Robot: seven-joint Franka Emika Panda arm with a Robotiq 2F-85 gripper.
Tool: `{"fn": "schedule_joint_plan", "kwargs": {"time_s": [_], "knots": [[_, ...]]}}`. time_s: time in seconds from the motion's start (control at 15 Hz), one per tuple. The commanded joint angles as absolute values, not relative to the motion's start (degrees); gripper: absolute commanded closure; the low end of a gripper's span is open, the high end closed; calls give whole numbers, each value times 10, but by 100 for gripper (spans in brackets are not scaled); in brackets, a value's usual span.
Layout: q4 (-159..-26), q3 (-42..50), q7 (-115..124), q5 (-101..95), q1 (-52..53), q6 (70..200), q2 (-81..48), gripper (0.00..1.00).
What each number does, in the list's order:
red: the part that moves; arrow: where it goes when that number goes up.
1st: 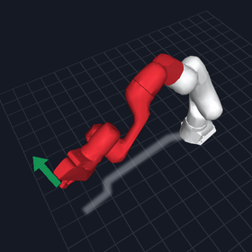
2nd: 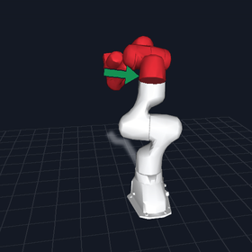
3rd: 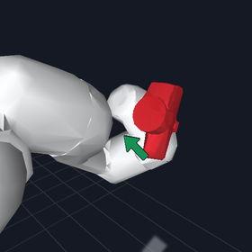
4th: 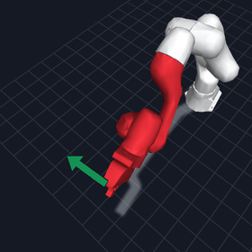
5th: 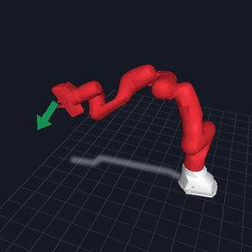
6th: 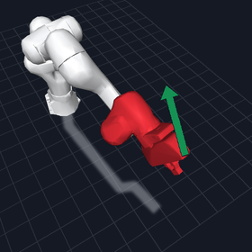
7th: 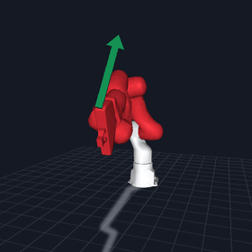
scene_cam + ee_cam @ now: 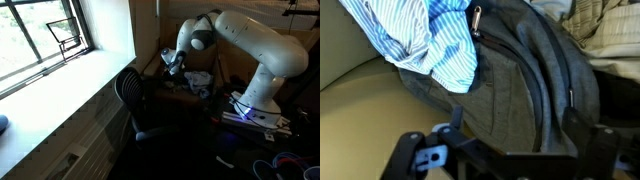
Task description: Remove the grey backpack from the sofa and place it on the chair
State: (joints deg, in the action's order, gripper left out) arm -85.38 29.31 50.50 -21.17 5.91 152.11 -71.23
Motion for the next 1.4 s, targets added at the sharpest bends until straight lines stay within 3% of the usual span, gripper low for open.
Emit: {"fn": "schedule_joint_plan", "kwargs": {"time_s": [0.0,0.33,0.53,0.6,1.0,1.2,1.27,1.33], "knots": [[-880,278,428,-211,45,1555,-694,0],[-805,210,233,-206,-77,1632,-737,0],[-718,107,104,-216,-182,1560,-768,0],[-790,183,146,-166,-109,1609,-743,0],[-734,38,-69,-141,-233,1552,-757,0],[-732,62,-78,-108,-209,1542,-763,0],[-731,70,-75,-109,-204,1547,-763,25],[-730,79,-68,-109,-199,1558,-764,26]]}}
